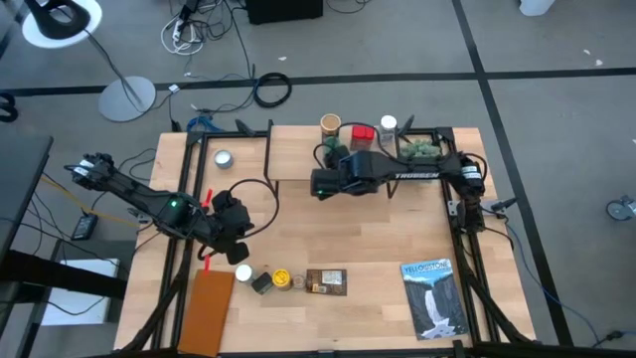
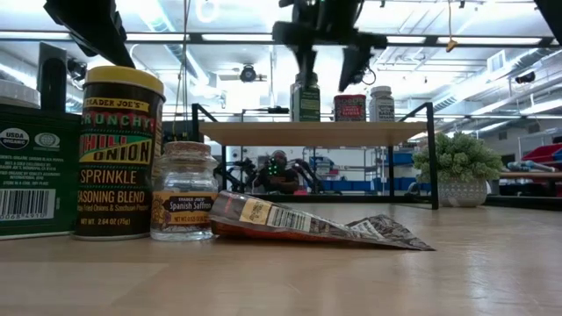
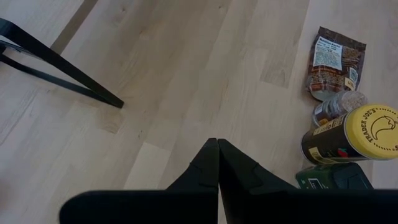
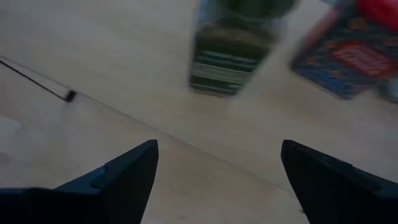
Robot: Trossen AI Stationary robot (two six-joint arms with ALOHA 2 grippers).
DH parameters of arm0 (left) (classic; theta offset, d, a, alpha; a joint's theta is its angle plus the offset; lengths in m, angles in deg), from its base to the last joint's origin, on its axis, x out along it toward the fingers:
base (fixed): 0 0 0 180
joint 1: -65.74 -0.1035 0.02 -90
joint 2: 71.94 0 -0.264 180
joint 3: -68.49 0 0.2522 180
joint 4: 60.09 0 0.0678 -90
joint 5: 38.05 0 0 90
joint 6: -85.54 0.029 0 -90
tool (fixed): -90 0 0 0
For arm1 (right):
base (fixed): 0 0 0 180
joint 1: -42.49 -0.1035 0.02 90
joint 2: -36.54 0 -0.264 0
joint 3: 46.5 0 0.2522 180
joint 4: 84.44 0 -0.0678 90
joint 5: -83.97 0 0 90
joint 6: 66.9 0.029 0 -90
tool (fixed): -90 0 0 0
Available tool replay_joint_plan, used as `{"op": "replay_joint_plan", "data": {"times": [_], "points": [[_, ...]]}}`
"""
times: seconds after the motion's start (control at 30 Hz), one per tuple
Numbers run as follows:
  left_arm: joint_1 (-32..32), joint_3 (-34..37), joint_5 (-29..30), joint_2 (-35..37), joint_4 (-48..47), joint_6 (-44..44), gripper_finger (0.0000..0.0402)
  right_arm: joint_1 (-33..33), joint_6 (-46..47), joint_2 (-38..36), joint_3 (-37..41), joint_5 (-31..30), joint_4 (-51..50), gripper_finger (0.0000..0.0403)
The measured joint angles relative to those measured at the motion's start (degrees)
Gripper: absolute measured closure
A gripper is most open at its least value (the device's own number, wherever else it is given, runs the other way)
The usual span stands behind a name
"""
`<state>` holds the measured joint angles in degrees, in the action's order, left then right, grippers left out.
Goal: Shelf spices
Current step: Put the green seasoning bottle on the shelf
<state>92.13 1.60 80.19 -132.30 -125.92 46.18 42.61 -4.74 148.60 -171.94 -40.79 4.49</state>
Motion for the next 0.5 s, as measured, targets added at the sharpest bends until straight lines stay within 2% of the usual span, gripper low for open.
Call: {"op": "replay_joint_plan", "data": {"times": [0.1, 0.23, 0.37, 0.5], "points": [[0.0, 0.0, 0.0, 0.0, 0.0, 0.0, 0.0396, 0.2, -0.6, 0.0, 1.8, -2.2, 5.0, 0.0065], [0.0, 0.0, 0.0, 0.0, 0.0, -0.2, 0.0396, -0.6, 0.9, 0.0, 3.1, -7.9, 5.2, 0.0065], [0.0, 0.0, 0.0, 0.0, 0.0, -0.2, 0.0396, -4.5, 7.5, 0.0, 5.1, -13.6, -1.1, 0.0066], [0.0, 0.0, 0.0, 0.0, 0.0, 0.0, 0.0396, -10.0, 21.5, 0.0, 9.2, -16.4, -11.1, 0.0066]]}}
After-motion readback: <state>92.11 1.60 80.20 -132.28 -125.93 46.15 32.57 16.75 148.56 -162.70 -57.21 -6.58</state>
